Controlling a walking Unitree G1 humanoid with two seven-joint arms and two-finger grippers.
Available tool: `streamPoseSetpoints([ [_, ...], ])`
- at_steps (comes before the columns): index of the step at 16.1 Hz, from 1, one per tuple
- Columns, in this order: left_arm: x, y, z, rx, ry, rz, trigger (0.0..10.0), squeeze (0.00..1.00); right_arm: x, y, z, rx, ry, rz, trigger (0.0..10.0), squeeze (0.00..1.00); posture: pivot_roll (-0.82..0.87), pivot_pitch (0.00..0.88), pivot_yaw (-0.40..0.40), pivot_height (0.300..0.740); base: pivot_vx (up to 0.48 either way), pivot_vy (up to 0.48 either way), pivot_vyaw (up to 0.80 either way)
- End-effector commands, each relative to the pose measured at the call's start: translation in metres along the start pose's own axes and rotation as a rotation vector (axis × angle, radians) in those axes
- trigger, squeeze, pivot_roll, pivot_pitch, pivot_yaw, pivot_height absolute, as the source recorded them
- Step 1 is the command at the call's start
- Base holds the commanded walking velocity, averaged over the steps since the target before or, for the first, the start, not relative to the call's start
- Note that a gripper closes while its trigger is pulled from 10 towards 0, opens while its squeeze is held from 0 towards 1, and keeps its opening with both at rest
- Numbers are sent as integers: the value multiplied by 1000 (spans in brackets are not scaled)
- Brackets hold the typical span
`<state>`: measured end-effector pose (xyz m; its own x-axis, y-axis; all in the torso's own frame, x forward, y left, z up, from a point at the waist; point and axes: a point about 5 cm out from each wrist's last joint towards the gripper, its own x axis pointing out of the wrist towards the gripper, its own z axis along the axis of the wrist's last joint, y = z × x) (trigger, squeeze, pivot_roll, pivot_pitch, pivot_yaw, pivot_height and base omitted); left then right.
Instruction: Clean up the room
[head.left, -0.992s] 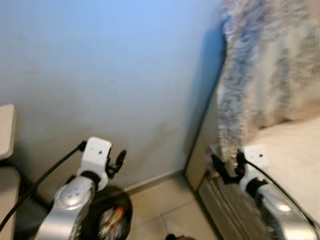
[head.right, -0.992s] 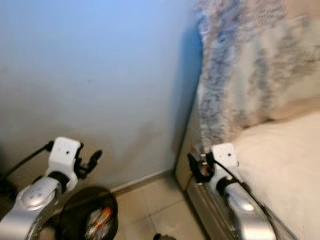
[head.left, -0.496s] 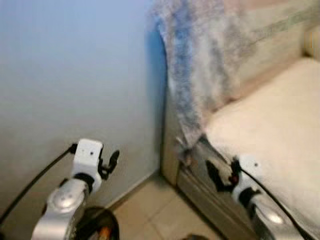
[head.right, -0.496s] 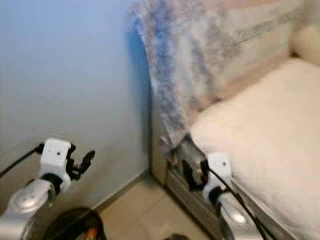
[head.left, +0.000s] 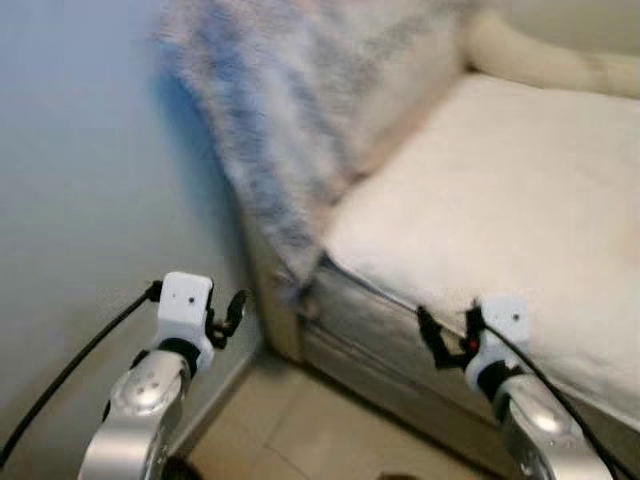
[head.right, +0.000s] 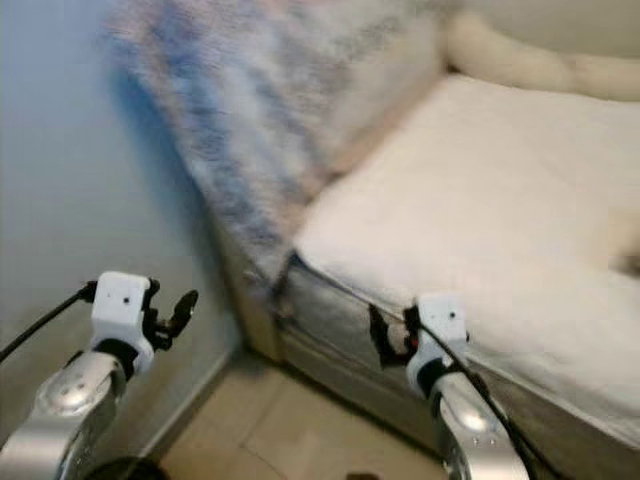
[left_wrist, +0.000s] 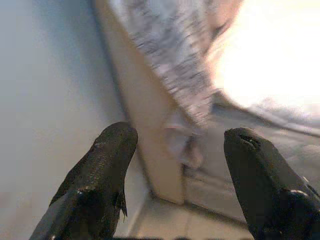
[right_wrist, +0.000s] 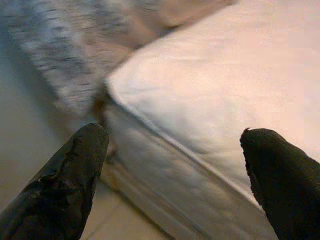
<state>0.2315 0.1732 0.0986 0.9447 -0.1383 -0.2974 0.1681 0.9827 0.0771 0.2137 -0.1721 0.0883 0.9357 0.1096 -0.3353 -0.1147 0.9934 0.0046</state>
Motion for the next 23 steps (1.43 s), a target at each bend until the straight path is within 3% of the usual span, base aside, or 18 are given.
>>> streamPoseSetpoints([
  [1,-1,2,5,4,-26,10,10000,0,4,2,8,8,-21,2,10000,0,-136,0,60,740,0,0,0],
  [6,-3,9,6,25,-43,5,10000,0,7,10,3,38,-3,5,10000,0,-98,0,27,740,0,0,-160],
  [11,8,13,13,20,-58,33,10000,0,13,9,4,30,-1,22,10000,0,-104,0,38,740,0,0,0],
  [14,12,10,12,36,-57,26,10000,0,14,9,3,31,-1,23,10000,0,-90,0,25,740,0,0,-800],
  [20,10,10,13,21,-72,50,10000,0,7,12,-7,38,23,26,10000,0,-90,0,21,740,0,-359,-800],
  [23,11,10,14,22,-73,52,10000,0,8,11,-6,33,19,18,10000,0,-88,0,15,740,0,-377,0],
])
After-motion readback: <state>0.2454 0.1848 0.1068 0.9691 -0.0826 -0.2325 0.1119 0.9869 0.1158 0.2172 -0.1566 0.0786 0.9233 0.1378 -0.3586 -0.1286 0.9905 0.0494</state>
